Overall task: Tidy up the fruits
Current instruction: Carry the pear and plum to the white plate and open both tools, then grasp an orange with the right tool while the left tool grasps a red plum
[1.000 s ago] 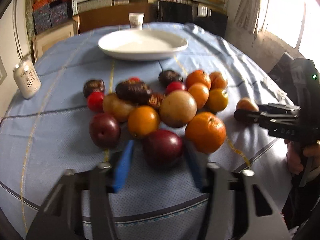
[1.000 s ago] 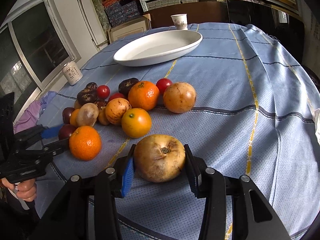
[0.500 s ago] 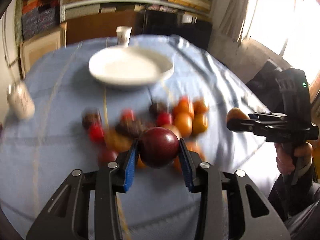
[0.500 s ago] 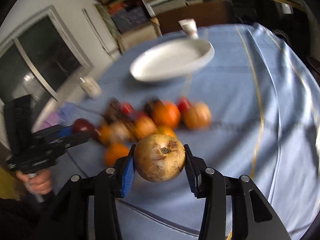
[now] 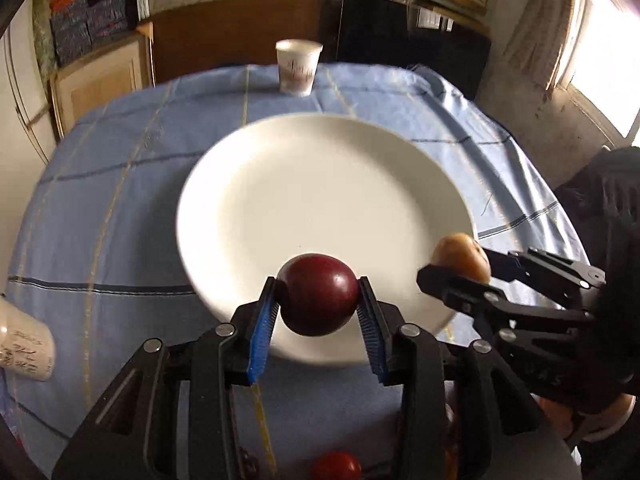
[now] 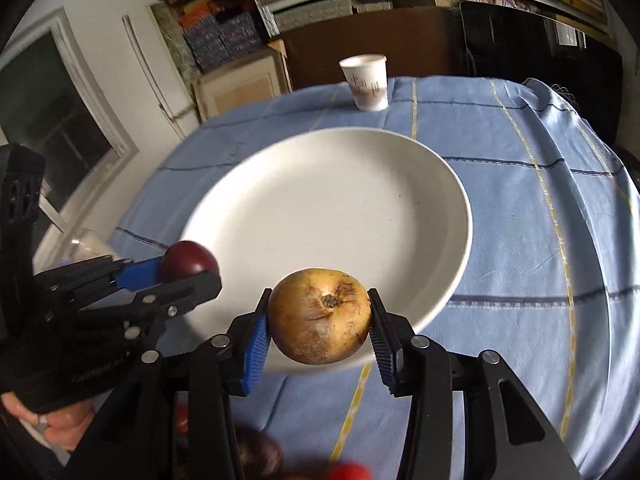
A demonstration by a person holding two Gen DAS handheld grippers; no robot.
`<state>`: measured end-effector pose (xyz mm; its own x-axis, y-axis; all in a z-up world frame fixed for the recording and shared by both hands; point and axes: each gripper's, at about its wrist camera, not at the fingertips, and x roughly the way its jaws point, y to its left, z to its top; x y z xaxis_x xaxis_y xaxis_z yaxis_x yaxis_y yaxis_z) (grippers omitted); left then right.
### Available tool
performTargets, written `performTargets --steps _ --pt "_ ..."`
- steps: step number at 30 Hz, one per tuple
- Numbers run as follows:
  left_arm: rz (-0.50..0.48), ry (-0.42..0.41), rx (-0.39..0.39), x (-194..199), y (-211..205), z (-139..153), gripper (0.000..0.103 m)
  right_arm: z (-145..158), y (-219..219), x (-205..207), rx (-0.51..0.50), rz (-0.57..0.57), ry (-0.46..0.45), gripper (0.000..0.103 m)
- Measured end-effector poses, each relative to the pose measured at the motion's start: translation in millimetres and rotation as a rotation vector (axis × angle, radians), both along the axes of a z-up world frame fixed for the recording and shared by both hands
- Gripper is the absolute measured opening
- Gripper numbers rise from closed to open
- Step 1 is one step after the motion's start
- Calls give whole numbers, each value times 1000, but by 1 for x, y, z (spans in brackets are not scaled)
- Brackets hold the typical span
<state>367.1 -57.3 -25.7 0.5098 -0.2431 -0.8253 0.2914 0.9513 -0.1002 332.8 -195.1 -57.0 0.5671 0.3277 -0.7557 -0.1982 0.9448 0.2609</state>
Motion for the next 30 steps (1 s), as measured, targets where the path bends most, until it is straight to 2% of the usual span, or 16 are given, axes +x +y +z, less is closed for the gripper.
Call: performTargets --steps 1,3,5,7,9,11,13,16,19,21,24,26,30 --pt "1 9 -1 2 0 -4 41 -2 3 5 -5 1 11 47" --pt "17 5 2 2 3 -6 62 -6 5 9 -18 0 29 49" --pt "21 -29 -23 -6 10 4 77 -2 3 6 -7 1 35 57" --pt "10 -67 -47 -23 18 18 88 10 -6 -12 34 -4 10 61" --pt "-9 -139 -53 -50 31 33 98 27 -15 -49 49 -21 -44 66" --pt "-22 -204 -41 -77 45 39 98 37 -21 -94 63 -18 -99 73" --pt "-20 -227 -32 -100 58 34 98 38 -21 -132 69 5 -133 75" --pt "29 -163 -33 -131 80 16 99 27 -10 -191 51 80 -139 75" --pt "56 -121 -46 -164 94 -2 99 14 10 -221 -23 115 -127 78" --pt "77 -104 -23 -186 97 -13 98 6 22 -232 -65 136 -110 79" --pt "139 -112 59 -209 95 -27 98 -5 43 -239 -185 158 -95 79" --pt "129 -108 68 -214 93 -32 98 -8 51 -242 -237 153 -110 79" --pt "143 -106 57 -220 97 -38 98 -12 52 -240 -205 157 -82 79"
